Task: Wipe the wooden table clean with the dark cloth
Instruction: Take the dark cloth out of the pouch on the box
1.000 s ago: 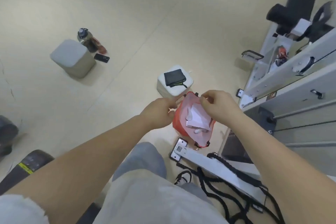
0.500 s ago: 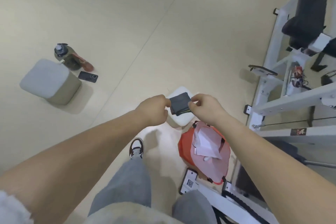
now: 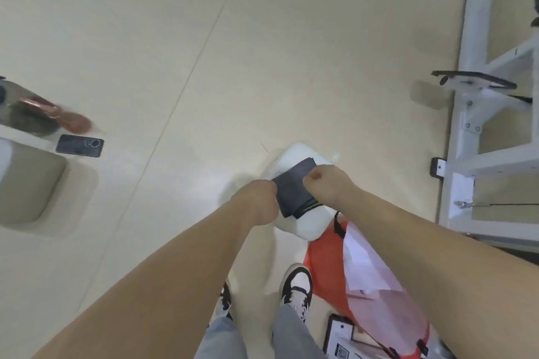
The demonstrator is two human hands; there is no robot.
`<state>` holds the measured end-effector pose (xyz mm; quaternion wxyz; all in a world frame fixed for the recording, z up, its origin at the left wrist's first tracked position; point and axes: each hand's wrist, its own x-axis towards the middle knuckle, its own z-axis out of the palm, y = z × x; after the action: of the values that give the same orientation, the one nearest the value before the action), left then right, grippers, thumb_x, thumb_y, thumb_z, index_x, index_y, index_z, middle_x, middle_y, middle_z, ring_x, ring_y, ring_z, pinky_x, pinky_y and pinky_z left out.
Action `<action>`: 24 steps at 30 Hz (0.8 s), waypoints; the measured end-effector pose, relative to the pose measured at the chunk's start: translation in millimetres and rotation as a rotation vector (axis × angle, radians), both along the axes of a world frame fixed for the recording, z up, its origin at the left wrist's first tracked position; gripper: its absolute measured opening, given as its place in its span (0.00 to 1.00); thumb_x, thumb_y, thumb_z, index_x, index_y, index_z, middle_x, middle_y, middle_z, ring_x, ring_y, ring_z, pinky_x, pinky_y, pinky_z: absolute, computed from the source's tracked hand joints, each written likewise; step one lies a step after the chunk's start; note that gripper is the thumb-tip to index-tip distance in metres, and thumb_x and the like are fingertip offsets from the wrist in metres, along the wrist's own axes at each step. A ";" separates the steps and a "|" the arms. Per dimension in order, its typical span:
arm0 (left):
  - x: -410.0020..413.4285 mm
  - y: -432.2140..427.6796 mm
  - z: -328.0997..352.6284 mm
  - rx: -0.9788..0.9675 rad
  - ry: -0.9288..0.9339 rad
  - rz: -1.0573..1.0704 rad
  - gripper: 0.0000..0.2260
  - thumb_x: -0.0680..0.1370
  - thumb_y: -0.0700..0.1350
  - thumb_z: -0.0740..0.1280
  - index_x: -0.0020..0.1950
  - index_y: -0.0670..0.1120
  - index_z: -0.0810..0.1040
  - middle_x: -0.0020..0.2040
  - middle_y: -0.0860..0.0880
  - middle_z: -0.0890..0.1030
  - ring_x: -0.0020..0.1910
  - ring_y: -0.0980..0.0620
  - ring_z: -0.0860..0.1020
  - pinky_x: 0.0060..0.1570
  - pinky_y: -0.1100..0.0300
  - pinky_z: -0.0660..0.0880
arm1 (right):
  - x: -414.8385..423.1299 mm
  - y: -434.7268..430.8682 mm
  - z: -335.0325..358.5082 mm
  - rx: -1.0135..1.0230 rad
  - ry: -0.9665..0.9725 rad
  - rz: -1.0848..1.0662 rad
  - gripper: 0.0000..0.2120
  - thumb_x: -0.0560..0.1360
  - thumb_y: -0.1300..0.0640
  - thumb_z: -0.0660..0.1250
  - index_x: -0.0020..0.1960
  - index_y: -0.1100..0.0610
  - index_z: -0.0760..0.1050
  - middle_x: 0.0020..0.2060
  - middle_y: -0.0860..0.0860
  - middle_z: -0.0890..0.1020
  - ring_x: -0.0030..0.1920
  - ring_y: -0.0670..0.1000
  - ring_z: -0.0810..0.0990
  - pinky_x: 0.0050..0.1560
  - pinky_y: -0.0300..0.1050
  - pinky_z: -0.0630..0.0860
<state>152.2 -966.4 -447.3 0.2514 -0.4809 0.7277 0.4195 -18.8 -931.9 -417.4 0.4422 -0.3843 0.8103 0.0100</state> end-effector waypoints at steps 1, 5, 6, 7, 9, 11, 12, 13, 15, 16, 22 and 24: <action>-6.4 -2.6 -28.5 0.008 0.026 0.049 0.16 0.83 0.45 0.62 0.71 0.46 0.73 0.69 0.47 0.75 0.64 0.45 0.77 0.58 0.57 0.74 | -5.0 -3.1 -24.6 -0.003 0.001 -0.016 0.14 0.80 0.56 0.61 0.36 0.55 0.64 0.32 0.50 0.68 0.34 0.52 0.66 0.34 0.44 0.64; -28.6 -6.3 -129.5 0.001 0.157 0.193 0.18 0.82 0.46 0.64 0.73 0.50 0.72 0.71 0.49 0.67 0.58 0.45 0.78 0.55 0.57 0.74 | -29.8 -6.3 -95.3 0.034 -0.027 -0.078 0.16 0.82 0.55 0.62 0.60 0.66 0.78 0.57 0.63 0.83 0.59 0.63 0.81 0.61 0.55 0.78; -34.8 -6.7 -148.7 0.010 0.168 0.196 0.18 0.82 0.46 0.65 0.72 0.51 0.72 0.72 0.49 0.66 0.56 0.44 0.78 0.55 0.57 0.75 | -36.5 -6.1 -107.7 0.028 -0.032 -0.097 0.18 0.82 0.55 0.62 0.64 0.66 0.77 0.61 0.63 0.82 0.62 0.63 0.80 0.63 0.56 0.77; -39.7 -6.5 -163.7 0.030 0.159 0.181 0.17 0.81 0.46 0.65 0.71 0.51 0.73 0.71 0.48 0.65 0.55 0.44 0.77 0.55 0.56 0.75 | -43.5 -5.2 -120.0 0.015 -0.040 -0.111 0.18 0.82 0.55 0.62 0.64 0.66 0.77 0.59 0.63 0.82 0.59 0.62 0.81 0.61 0.54 0.77; -46.6 -5.4 -187.0 0.071 0.101 0.089 0.13 0.81 0.44 0.65 0.66 0.48 0.77 0.72 0.46 0.62 0.52 0.43 0.77 0.56 0.53 0.77 | -54.6 -2.4 -141.5 0.010 -0.064 -0.137 0.16 0.80 0.56 0.62 0.59 0.68 0.78 0.46 0.59 0.80 0.45 0.58 0.79 0.51 0.51 0.78; -53.3 -3.1 -201.1 0.052 0.030 -0.022 0.09 0.81 0.42 0.63 0.59 0.46 0.79 0.74 0.42 0.59 0.47 0.43 0.77 0.54 0.50 0.79 | -61.1 2.8 -154.5 0.035 -0.088 -0.185 0.15 0.79 0.57 0.62 0.53 0.68 0.78 0.42 0.54 0.75 0.42 0.53 0.73 0.44 0.48 0.74; -57.7 -1.7 -205.2 0.017 0.001 -0.054 0.08 0.81 0.42 0.62 0.57 0.45 0.79 0.73 0.41 0.60 0.45 0.44 0.76 0.51 0.51 0.79 | -63.9 5.6 -157.9 0.048 -0.094 -0.211 0.12 0.79 0.57 0.62 0.48 0.67 0.77 0.41 0.54 0.74 0.42 0.52 0.71 0.43 0.47 0.72; -62.4 -0.9 -204.3 -0.026 -0.026 -0.066 0.08 0.82 0.44 0.62 0.58 0.45 0.78 0.71 0.42 0.63 0.45 0.46 0.75 0.47 0.52 0.78 | -66.0 8.2 -160.8 0.058 -0.097 -0.239 0.10 0.79 0.58 0.62 0.44 0.63 0.75 0.40 0.54 0.73 0.41 0.53 0.70 0.43 0.46 0.69; -68.6 -1.3 -193.4 -0.094 -0.030 -0.026 0.09 0.83 0.49 0.62 0.57 0.47 0.79 0.62 0.47 0.71 0.47 0.46 0.76 0.43 0.54 0.74 | -68.4 12.5 -163.0 0.067 -0.121 -0.308 0.08 0.79 0.58 0.62 0.42 0.61 0.72 0.40 0.55 0.71 0.40 0.54 0.68 0.42 0.46 0.68; -70.1 -1.4 -185.4 -0.112 0.010 0.020 0.08 0.82 0.50 0.64 0.52 0.47 0.80 0.55 0.48 0.75 0.47 0.45 0.78 0.41 0.54 0.74 | -68.5 14.8 -161.0 0.071 -0.145 -0.339 0.09 0.79 0.58 0.62 0.43 0.61 0.72 0.40 0.55 0.71 0.40 0.54 0.68 0.42 0.46 0.68; -88.2 16.4 -65.5 0.001 0.370 0.380 0.05 0.75 0.43 0.72 0.43 0.51 0.87 0.36 0.59 0.83 0.32 0.64 0.79 0.32 0.72 0.71 | -63.4 25.8 -82.9 0.065 -0.417 -0.665 0.12 0.81 0.50 0.63 0.51 0.58 0.79 0.47 0.56 0.84 0.40 0.54 0.81 0.43 0.46 0.79; -95.4 27.7 -1.1 0.033 0.457 0.460 0.07 0.75 0.41 0.72 0.45 0.52 0.87 0.39 0.59 0.84 0.36 0.65 0.80 0.33 0.76 0.70 | -62.7 33.6 -36.9 0.063 -0.533 -0.767 0.17 0.81 0.46 0.63 0.56 0.58 0.81 0.49 0.56 0.86 0.41 0.56 0.82 0.48 0.50 0.81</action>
<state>56.8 -938.7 -448.3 -0.0122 -0.5220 0.6305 0.5742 -81.5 -898.3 -454.3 0.6181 -0.0326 0.7514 -0.2287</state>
